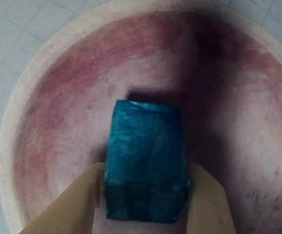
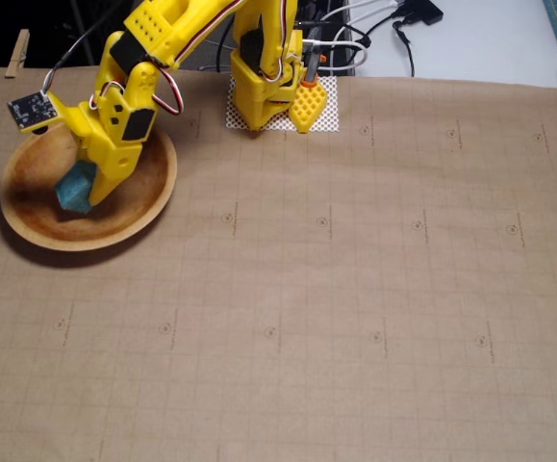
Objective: Grasp a blue block and put it in the bowl.
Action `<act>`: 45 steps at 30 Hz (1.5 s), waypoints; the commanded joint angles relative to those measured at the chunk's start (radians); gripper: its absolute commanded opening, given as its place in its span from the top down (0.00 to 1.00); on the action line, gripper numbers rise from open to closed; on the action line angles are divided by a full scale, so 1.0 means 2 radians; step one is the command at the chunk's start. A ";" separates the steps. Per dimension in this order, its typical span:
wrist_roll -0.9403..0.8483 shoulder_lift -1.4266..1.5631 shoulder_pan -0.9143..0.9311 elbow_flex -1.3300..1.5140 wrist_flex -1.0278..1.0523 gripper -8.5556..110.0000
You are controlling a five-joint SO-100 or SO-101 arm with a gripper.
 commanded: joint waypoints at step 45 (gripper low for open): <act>0.004 0.407 -0.193 -0.024 0.235 0.65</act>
